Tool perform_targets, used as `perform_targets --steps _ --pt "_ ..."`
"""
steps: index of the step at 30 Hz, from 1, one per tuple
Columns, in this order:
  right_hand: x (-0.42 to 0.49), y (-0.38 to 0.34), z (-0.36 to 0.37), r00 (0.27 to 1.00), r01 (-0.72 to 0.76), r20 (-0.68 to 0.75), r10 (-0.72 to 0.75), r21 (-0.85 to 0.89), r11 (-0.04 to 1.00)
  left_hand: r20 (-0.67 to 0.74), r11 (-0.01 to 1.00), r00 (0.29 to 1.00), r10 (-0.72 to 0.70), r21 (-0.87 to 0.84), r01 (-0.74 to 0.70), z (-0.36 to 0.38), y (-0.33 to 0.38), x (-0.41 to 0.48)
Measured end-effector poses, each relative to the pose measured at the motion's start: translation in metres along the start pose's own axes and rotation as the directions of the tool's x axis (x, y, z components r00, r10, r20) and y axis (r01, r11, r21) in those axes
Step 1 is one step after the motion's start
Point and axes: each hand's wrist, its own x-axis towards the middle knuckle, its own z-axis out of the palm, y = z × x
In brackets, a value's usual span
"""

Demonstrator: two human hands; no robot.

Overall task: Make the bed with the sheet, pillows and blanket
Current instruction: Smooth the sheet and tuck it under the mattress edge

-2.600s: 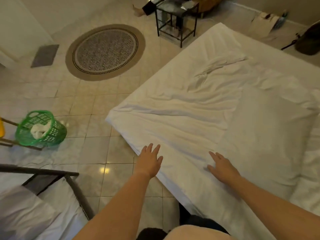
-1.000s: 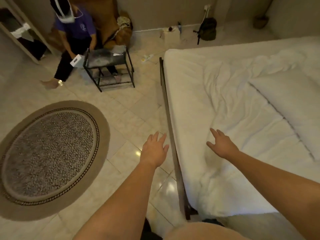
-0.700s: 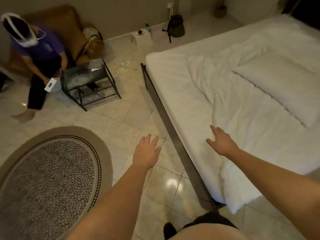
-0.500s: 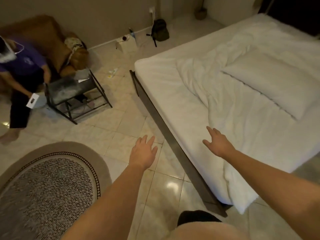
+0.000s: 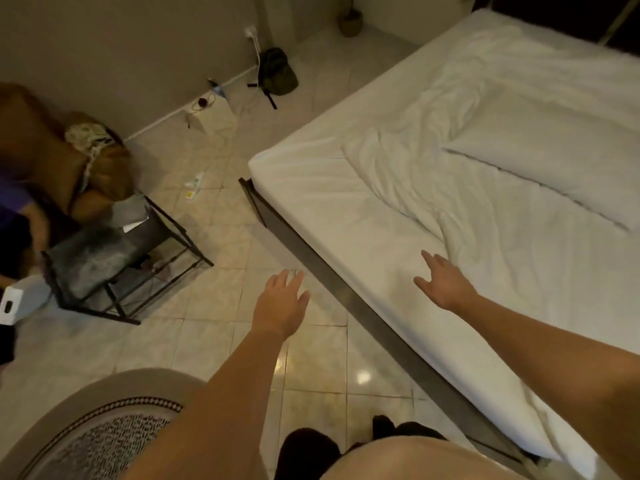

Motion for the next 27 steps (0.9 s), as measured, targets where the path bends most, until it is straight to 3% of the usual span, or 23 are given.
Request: perform_targets --steps 9,13,19,27 --pt "0.089 -0.117 -0.005 0.969 -0.171 -0.139 0.202 0.207 0.963 0.124 0.954 0.954 0.274 0.089 -0.286 -0.091 -0.070 0.175" --pt "0.110 -0.145 -0.015 0.943 -0.234 -0.176 0.283 0.255 0.938 0.198 0.925 0.926 0.320 0.144 -0.351 -0.124 -0.079 0.237" --pt "0.150 -0.152 -0.028 0.913 -0.297 -0.191 0.361 0.297 0.908 0.230 0.890 0.890 0.395 0.143 -0.432 -0.144 -0.057 0.322" --pt "0.209 -0.108 -0.040 0.868 -0.392 -0.145 0.476 0.389 0.834 0.308 0.864 0.872 0.380 0.218 -0.453 -0.152 -0.010 0.417"
